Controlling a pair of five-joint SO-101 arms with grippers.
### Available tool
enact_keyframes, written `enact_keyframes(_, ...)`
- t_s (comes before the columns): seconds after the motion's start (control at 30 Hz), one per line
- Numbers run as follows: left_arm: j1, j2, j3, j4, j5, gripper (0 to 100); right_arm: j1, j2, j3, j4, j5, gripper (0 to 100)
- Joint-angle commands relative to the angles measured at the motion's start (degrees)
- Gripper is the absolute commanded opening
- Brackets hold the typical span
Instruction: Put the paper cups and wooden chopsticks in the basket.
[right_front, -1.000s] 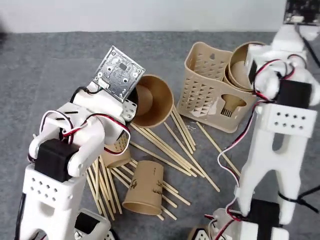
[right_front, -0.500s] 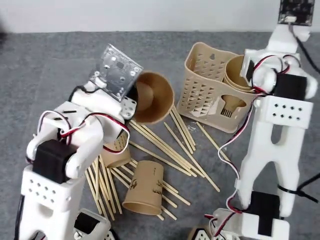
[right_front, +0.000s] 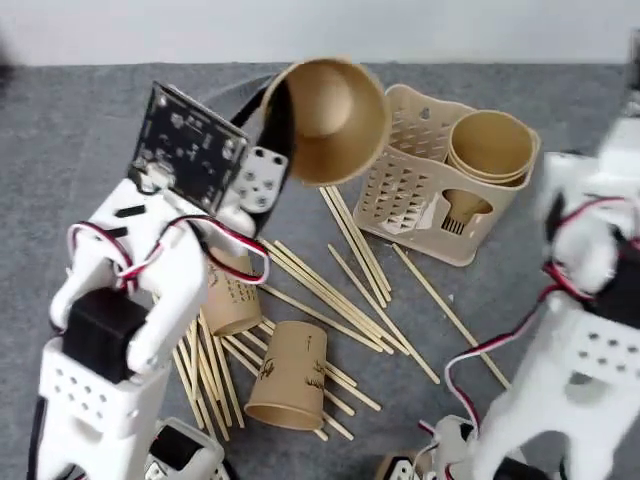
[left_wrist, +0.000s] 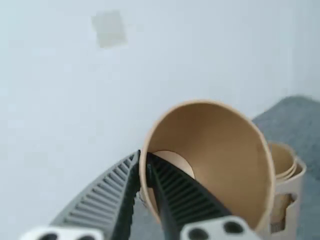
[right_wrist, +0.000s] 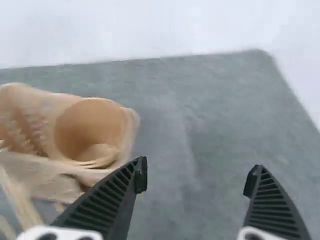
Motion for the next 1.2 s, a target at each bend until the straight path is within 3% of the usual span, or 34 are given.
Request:
enact_keyframes(0.0, 2.8, 3.6, -2.5, -6.3, 2.0, 1, 8.3, -2.1, 2.0, 0.4, 0.4, 32.1)
enact_keyframes(0.13, 2.9, 11.0, -2.9, -13.1, 8.4, 1, 14.5, -2.1, 7.6, 0.4, 0.4, 32.1)
enact_keyframes(0.27, 4.7, 17.1, -3.6, -17.5, 9.1, 1, 18.2, -2.1, 12.7, 0.4, 0.4, 32.1)
enact_keyframes(0.63, 13.7, 29.5, -15.3, -17.6, 9.1, 1, 20.1, -2.1, 23.4, -0.1, 0.4, 32.1)
enact_keyframes(0.97, 14.2, 39.8, -17.1, -17.3, 9.3, 5, 20.2, -2.1, 27.1, -0.1, 0.9, 32.1)
enact_keyframes(1.17, 14.2, 41.4, -17.0, -16.3, 17.5, 11, 20.2, -2.1, 27.6, -0.1, 1.0, 32.1)
